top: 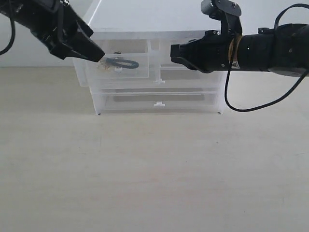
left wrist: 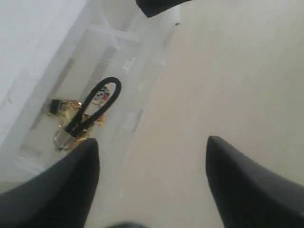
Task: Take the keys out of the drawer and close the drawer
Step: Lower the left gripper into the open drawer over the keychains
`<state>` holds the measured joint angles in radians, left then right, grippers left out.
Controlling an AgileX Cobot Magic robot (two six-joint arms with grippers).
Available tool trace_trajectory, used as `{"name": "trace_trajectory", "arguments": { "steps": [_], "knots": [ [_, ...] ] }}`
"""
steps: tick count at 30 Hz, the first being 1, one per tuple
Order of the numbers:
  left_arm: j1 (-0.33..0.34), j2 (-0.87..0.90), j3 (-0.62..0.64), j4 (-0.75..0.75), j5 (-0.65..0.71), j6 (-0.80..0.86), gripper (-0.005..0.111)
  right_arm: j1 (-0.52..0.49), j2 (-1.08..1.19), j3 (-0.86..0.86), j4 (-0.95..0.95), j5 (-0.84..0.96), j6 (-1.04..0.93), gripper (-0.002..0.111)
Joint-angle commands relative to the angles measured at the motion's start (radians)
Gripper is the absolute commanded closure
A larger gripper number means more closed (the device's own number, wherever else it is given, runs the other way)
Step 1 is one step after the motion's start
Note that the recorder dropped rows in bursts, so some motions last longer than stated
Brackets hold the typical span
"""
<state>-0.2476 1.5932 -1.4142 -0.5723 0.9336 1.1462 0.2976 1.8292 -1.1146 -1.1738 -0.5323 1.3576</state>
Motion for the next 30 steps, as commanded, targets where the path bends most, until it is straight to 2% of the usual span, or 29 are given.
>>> {"name": "trace_trajectory", "arguments": {
  "steps": [1,3,8,18,25,28,30],
  "knots": [
    [-0.058,0.074,-0.116,0.231,0.008,-0.183,0.048,-0.008,-0.013,-0.004,-0.149,-0.001,0.101,0.108],
    [-0.068,0.124,-0.173,0.305,0.02,-0.239,0.048,-0.008,-0.013,-0.004,-0.213,-0.001,0.138,0.108],
    [-0.068,0.206,-0.242,0.307,0.027,-0.226,0.048,-0.008,-0.014,-0.002,-0.329,-0.001,0.192,0.108],
    [-0.068,0.237,-0.244,0.3,-0.011,-0.14,0.048,-0.008,-0.014,0.009,-0.32,-0.001,0.178,0.108],
    [-0.096,0.269,-0.244,0.307,-0.018,-0.064,0.048,-0.008,-0.014,0.009,-0.32,-0.001,0.178,0.108],
    [-0.103,0.271,-0.244,0.307,-0.026,-0.05,0.052,-0.008,-0.014,0.009,-0.32,0.001,0.178,0.108],
    [-0.103,0.271,-0.244,0.307,-0.022,-0.05,0.061,-0.008,-0.014,0.009,-0.32,0.007,0.18,0.108]
  ]
}}
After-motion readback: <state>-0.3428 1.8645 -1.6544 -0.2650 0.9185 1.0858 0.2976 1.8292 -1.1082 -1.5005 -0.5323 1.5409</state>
